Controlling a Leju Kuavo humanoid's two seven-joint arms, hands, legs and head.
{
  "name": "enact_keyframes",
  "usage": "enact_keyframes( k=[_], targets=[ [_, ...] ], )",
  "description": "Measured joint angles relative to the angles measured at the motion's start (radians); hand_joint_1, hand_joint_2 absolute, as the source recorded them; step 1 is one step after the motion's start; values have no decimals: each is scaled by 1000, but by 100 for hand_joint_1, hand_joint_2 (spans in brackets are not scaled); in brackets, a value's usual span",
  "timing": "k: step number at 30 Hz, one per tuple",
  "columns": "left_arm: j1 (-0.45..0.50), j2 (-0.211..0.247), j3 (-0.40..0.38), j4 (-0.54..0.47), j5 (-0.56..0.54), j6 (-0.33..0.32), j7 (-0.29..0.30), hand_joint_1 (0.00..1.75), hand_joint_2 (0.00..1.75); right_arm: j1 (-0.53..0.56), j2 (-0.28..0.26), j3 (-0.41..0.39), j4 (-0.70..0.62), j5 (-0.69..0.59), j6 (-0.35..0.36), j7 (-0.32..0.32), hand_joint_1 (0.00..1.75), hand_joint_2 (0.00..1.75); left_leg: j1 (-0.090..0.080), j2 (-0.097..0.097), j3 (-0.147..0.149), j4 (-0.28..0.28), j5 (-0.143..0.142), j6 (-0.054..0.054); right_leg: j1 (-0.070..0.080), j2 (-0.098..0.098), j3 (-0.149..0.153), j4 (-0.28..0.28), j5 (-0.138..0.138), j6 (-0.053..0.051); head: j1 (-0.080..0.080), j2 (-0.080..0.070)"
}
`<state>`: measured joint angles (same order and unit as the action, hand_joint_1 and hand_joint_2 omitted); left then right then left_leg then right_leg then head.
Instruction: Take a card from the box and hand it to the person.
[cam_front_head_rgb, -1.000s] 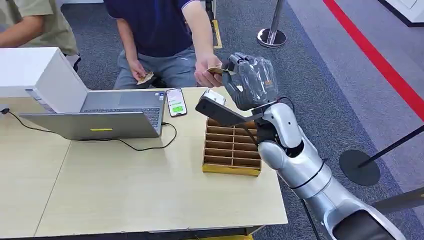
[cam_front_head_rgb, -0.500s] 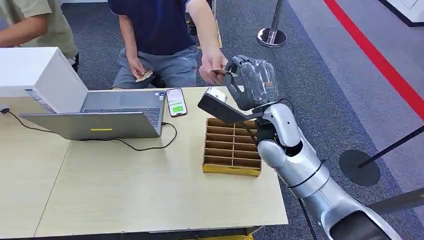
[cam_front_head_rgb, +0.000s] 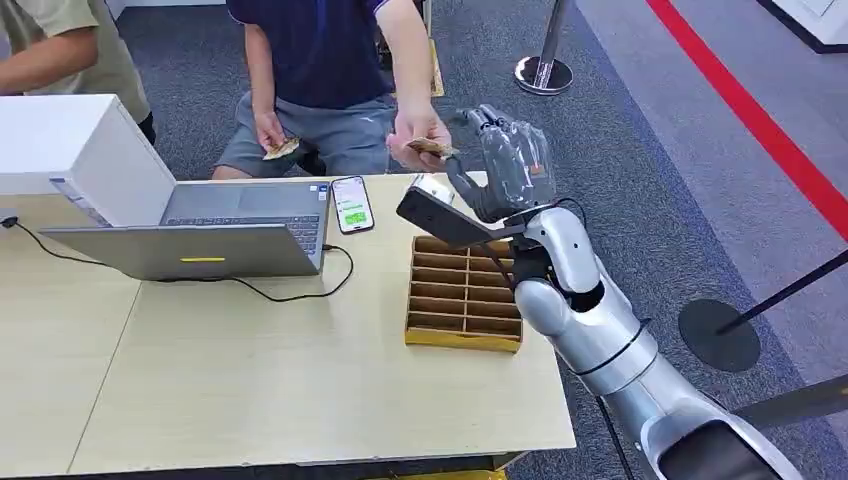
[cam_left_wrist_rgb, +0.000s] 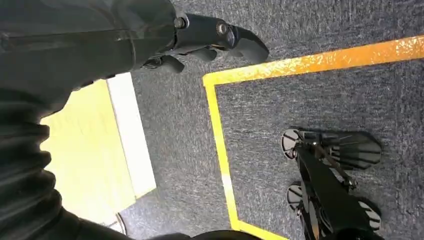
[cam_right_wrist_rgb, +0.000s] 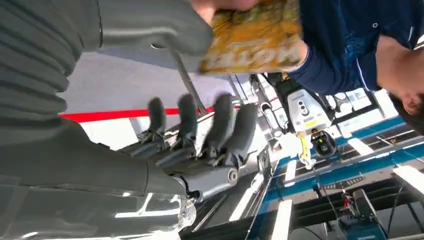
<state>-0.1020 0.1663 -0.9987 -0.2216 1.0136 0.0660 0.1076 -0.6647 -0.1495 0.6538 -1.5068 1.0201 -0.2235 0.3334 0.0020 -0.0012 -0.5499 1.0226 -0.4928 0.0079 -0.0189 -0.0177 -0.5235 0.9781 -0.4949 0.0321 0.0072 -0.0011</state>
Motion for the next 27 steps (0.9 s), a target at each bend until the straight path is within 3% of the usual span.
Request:
enact_keyframes(
  k=[20,22,23,25,27],
  targets=[
    [0,5,0,0,1,11,-8,0,0,6,-1,-6,2,-36,-20,2,0,175,0,0,0,0,0,0,0,0,0,0,0,0,0,0],
    [0,5,0,0,1,11,-10,0,0,12,-1,-15,2,-143,-48,-49,0,175,0,0,0,0,0,0,0,0,0,0,0,0,0,0],
    [0,6,0,0,1,12,-13,0,0,17,0,-24,2,-255,-66,-103,0,175,0,0,0,0,0,0,0,0,0,0,0,0,0,0],
    [0,6,0,0,1,13,-13,0,0,31,0,-46,2,-549,-98,-256,0,175,0,0,0,0,0,0,0,0,0,0,0,0,0,0],
    [0,6,0,0,1,13,-13,0,0,48,1,-80,1,-842,-85,-407,0,175,0,0,0,0,0,0,0,0,0,0,0,0,0,0]
  ],
)
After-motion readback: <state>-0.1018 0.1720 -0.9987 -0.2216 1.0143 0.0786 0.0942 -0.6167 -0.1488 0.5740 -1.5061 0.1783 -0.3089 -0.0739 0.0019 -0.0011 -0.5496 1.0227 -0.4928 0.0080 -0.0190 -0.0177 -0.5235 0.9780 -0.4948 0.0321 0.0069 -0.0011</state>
